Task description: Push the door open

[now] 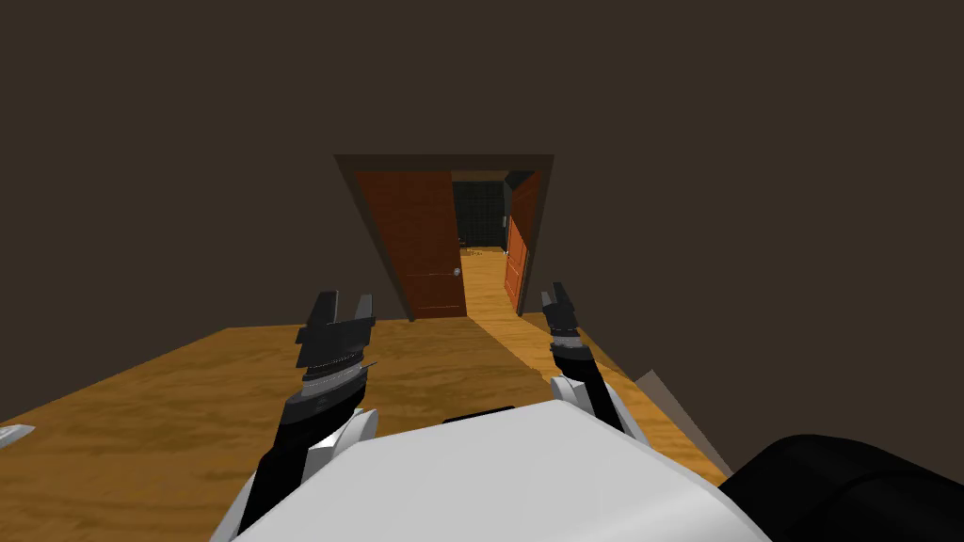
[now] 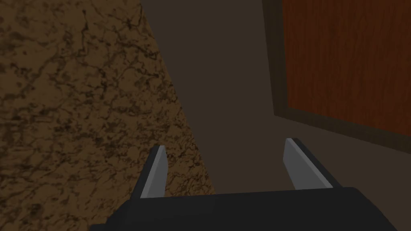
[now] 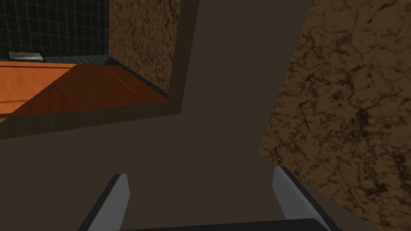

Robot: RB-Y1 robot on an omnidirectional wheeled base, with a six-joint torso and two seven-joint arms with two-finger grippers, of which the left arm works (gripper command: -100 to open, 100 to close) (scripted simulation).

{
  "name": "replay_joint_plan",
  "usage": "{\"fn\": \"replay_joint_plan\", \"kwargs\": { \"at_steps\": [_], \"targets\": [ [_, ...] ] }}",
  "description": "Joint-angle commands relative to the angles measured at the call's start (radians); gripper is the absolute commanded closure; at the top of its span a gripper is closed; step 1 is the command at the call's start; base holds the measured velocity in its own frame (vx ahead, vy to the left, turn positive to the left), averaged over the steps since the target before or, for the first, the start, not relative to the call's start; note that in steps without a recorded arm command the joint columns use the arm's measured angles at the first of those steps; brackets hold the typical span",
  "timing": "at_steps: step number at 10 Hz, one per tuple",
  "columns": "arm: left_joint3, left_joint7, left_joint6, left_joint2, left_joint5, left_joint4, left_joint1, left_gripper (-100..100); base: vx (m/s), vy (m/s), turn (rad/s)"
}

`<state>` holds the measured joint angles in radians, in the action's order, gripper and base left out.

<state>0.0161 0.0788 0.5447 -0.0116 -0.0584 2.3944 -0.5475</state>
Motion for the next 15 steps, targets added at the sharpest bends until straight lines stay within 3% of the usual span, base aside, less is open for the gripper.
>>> {"fn": "replay_joint_plan", "kwargs": {
  "at_steps": [1,2,7,10,11,14,15],
  "targets": [
    [-0.009,0.026,0.019,-0.012,0.033,-0.031,-0.002,-100,0.065,-0.008,-0.180],
    [-0.011,0.032,0.023,-0.015,0.041,-0.038,-0.002,-100,0.114,0.011,-0.147],
    [-0.041,0.123,0.089,-0.049,0.157,-0.146,-0.008,-100,0.154,0.024,-0.168],
    [-0.055,0.167,0.121,-0.063,0.214,-0.198,-0.011,-100,0.138,0.036,-0.153],
    [-0.064,0.192,0.140,-0.070,0.246,-0.228,-0.012,-100,0.124,0.039,-0.234],
    [-0.077,0.230,0.168,-0.081,0.295,-0.274,-0.015,-100,0.111,0.023,-0.139],
    [-0.085,0.257,0.187,-0.089,0.330,-0.305,-0.017,-100,0.132,0.031,-0.256]
  ]
}}
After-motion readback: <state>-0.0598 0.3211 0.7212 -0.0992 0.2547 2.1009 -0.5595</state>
